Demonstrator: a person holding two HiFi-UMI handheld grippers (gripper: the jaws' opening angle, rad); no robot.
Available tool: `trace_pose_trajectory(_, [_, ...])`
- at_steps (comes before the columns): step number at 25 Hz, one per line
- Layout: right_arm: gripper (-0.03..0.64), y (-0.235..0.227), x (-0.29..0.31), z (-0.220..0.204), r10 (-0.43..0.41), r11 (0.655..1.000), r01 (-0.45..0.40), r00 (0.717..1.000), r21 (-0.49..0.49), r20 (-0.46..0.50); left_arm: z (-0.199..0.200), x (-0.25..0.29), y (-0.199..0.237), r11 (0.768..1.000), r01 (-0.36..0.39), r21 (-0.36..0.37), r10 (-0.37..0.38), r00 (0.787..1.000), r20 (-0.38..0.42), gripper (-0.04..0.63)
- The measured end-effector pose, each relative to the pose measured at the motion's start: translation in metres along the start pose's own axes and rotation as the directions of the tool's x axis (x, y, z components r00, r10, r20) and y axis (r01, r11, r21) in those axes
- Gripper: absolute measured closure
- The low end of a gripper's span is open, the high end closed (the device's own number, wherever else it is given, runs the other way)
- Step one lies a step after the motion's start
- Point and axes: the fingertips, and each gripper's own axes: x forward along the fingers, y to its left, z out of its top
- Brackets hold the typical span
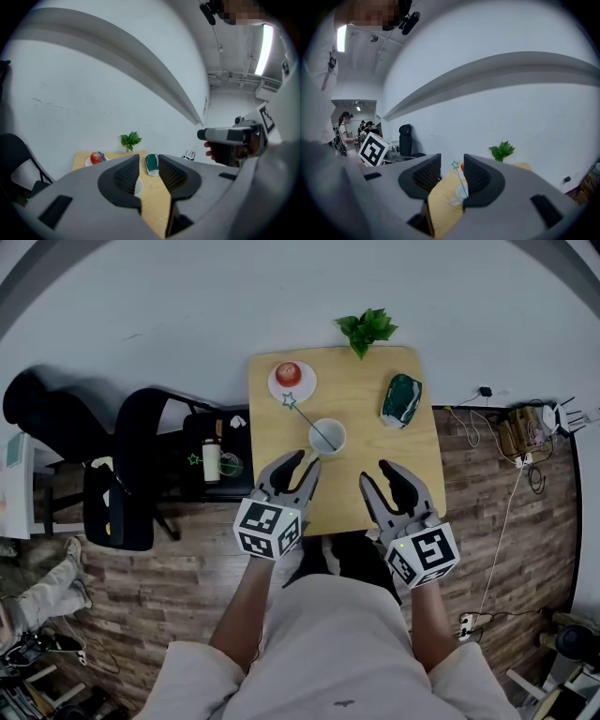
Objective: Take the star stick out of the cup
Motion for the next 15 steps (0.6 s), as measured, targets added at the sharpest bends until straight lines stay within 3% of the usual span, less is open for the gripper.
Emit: trace_pose_trajectory(15, [0.486, -0.033, 0.023, -0.018, -0.006, 1.000, 0.006, 0.999, 0.018, -0.052, -0.055, 0.061, 0.053, 0.997, -0.072, -0.040, 0.068, 0.993, -0.099, 0.483])
